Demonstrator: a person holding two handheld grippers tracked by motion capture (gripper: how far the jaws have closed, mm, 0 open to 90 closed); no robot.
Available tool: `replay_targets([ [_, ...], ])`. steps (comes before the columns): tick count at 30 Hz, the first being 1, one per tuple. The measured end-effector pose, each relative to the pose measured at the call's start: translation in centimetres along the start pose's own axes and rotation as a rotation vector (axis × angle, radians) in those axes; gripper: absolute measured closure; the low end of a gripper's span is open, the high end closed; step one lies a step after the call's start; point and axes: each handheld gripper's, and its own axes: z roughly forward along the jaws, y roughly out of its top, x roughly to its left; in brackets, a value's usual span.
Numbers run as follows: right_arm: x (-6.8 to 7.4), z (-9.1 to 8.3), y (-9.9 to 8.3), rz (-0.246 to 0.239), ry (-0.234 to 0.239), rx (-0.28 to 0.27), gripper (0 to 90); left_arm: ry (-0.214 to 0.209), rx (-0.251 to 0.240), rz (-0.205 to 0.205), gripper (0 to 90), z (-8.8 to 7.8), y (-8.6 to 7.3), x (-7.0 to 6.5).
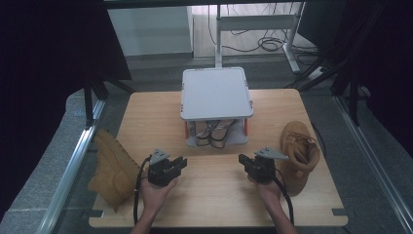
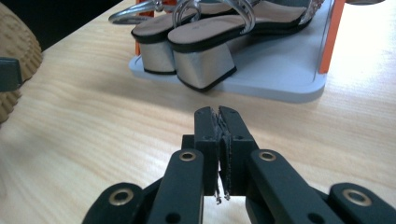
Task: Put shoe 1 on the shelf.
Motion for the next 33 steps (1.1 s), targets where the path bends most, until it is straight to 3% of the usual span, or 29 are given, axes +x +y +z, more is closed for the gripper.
replay_targets([
  [7, -0.2, -0.8, -1.1, -0.023, 0.015, 0.032, 80.4, 0.027, 0.009, 0.01, 60.5, -1.4, -0.8, -0.1],
  [14, -0.3, -1.2, -1.4, -0.033, 0.023, 0.035, 74.5, 0.015, 0.009, 0.003, 51.7, -2.8, -1.6, 0.1],
  [18, -0.4, -1.2, -1.5, -0.028, 0.021, 0.034, 72.3, 0.024, 0.008, 0.009, 50.1, -3.4, -1.8, 0.3],
  [26, -0.5, -0.8, -1.7, -0.021, 0.021, 0.049, 69.6, 0.021, -0.021, -0.019, 48.1, -4.6, -2.0, 0.9],
  [33, -0.3, -0.7, -1.7, -0.027, 0.03, 0.057, 67.7, 0.024, -0.037, -0.009, 46.1, -5.8, -2.0, 0.9],
])
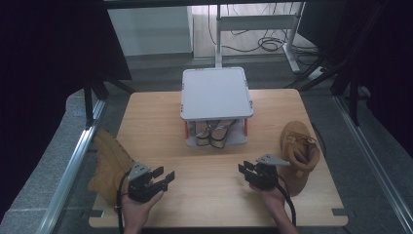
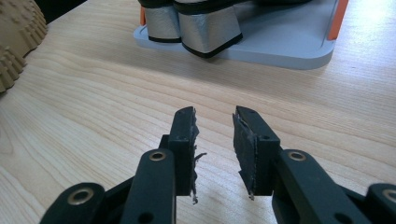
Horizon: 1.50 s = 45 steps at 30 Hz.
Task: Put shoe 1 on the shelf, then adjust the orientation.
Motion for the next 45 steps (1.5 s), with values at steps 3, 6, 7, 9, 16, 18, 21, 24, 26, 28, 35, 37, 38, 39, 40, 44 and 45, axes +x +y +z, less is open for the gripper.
replay_targets([
  [3, 0.0, 0.0, 0.0, 0.0, 0.002, -0.002, 67.5, 0.02, -0.046, 0.005, 44.1, -1.7, 0.1, 0.5],
  [6, 0.0, 0.0, 0.1, 0.001, -0.001, -0.007, 67.5, 0.049, -0.093, -0.012, 43.5, -3.4, 0.2, 1.4],
  [7, 0.0, 0.0, 0.1, 0.002, 0.0, -0.009, 67.5, 0.058, -0.11, -0.022, 44.1, -4.0, 0.3, 1.7],
  [9, 0.0, 0.0, 0.2, 0.001, 0.007, -0.008, 67.5, 0.074, -0.134, -0.037, 48.8, -5.0, 0.4, 2.2],
  [16, 0.0, -0.2, 0.3, -0.003, 0.016, -0.008, 67.5, 0.126, -0.168, -0.072, 60.9, -7.8, 0.6, 4.6],
  [18, 0.0, -0.2, 0.3, -0.003, 0.016, -0.008, 67.5, 0.144, -0.173, -0.088, 63.1, -8.4, 0.4, 5.3],
  [21, 0.0, -0.2, 0.2, -0.003, 0.02, -0.004, 66.5, 0.16, -0.174, -0.113, 71.1, -9.2, 0.0, 6.3],
  [24, 0.1, -0.1, 0.1, -0.007, 0.024, 0.001, 65.2, 0.168, -0.165, -0.117, 77.0, -9.7, -0.5, 7.1],
  [26, 0.2, 0.0, 0.1, -0.007, 0.023, 0.002, 65.2, 0.185, -0.176, -0.131, 79.6, -10.3, -0.9, 7.7],
  [28, 0.2, 0.0, 0.1, -0.008, 0.021, 0.002, 65.2, 0.194, -0.179, -0.136, 82.1, -10.5, -1.1, 8.0],
  [35, 0.1, 0.0, -0.1, 0.004, 0.005, -0.006, 65.3, 0.235, -0.221, -0.203, 84.2, -12.6, -2.3, 10.0],
  [37, 0.0, -0.1, -0.1, 0.008, 0.0, -0.008, 65.3, 0.249, -0.23, -0.228, 85.3, -13.3, -2.9, 10.6],
  [38, -0.1, -0.1, -0.2, 0.011, -0.002, -0.01, 65.4, 0.256, -0.232, -0.239, 86.5, -13.5, -3.2, 10.8],
  [39, -0.1, -0.1, -0.2, 0.01, -0.002, -0.01, 65.4, 0.264, -0.227, -0.258, 87.1, -13.9, -3.8, 11.2],
  [40, -0.1, -0.1, -0.2, 0.01, -0.001, -0.009, 65.4, 0.264, -0.227, -0.258, 87.7, -13.9, -3.8, 11.2],
  [44, 0.0, 0.1, -0.3, 0.014, -0.002, -0.014, 65.8, 0.253, -0.209, -0.277, 89.0, -14.3, -5.0, 11.6],
  [45, 0.0, 0.1, -0.3, 0.016, -0.002, -0.016, 65.8, 0.257, -0.209, -0.284, 89.0, -14.7, -5.6, 11.7],
])
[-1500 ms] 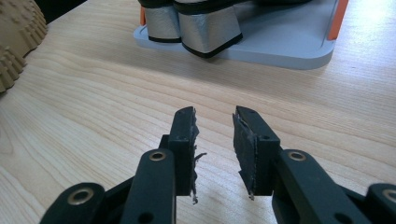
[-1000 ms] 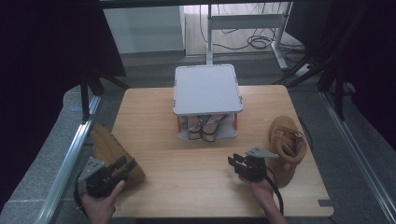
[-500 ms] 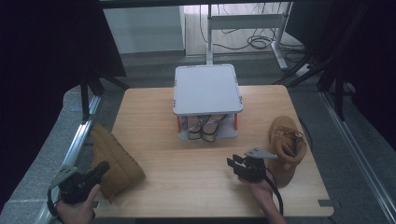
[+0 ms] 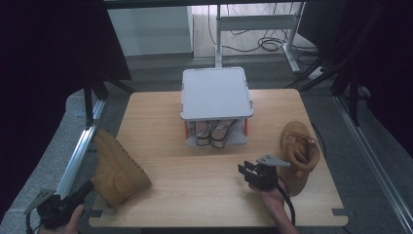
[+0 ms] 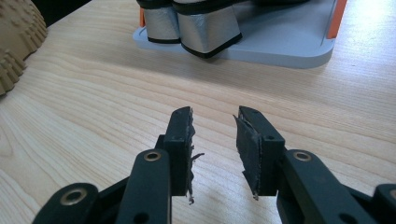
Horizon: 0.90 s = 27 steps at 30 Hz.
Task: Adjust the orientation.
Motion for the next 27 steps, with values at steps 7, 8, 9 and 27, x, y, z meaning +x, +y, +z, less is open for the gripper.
replay_targets([
  [7, 0.2, 0.5, 0.1, -0.003, 0.007, 0.002, 66.0, 0.02, 0.034, 0.002, 89.1, -0.9, -1.9, 0.5],
  [8, 0.2, 0.6, 0.2, -0.008, 0.012, 0.005, 66.0, 0.023, 0.042, -0.001, 89.2, -0.9, -2.2, 0.6],
  [9, 0.3, 0.7, 0.2, -0.01, 0.012, 0.006, 66.0, 0.025, 0.071, -0.002, 89.2, -0.6, -2.7, 0.7],
  [27, 0.4, 0.7, 0.0, -0.008, -0.005, -0.003, 66.0, -0.025, 0.17, 0.004, 89.2, 2.6, -3.7, -0.1],
])
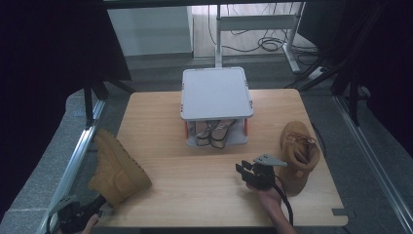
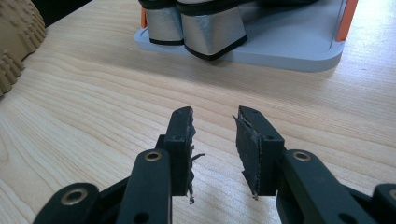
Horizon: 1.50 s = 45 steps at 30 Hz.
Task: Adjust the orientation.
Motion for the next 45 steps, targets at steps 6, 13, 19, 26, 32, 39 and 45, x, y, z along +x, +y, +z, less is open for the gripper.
replay_targets([
  [6, 0.1, -0.1, -0.1, -0.004, -0.001, 0.002, 65.9, -0.019, -0.003, 0.01, 89.2, 0.4, 0.7, -0.5],
  [13, -0.2, -0.3, -0.3, 0.007, -0.01, 0.001, 65.9, -0.053, -0.018, 0.012, 89.2, 1.0, 1.4, -1.0],
  [19, 0.0, -0.2, -0.3, 0.001, -0.011, 0.004, 65.9, -0.075, -0.028, 0.035, 89.2, 1.4, 2.4, -1.8],
  [26, 0.0, -0.1, -0.3, -0.004, -0.01, 0.006, 65.9, -0.095, -0.04, 0.058, 89.2, 2.3, 3.5, -2.9],
  [32, -0.2, -0.3, -0.3, 0.002, -0.014, 0.0, 65.9, -0.123, -0.046, 0.081, 89.1, 3.8, 5.1, -4.4],
  [39, -0.1, -0.2, -0.4, -0.007, -0.023, 0.007, 65.3, -0.147, -0.032, 0.186, 89.1, 7.4, 9.7, -8.9],
  [45, -0.4, -0.4, -0.6, -0.004, -0.033, 0.009, 65.3, -0.158, 0.004, 0.23, 89.1, 9.9, 11.7, -11.5],
])
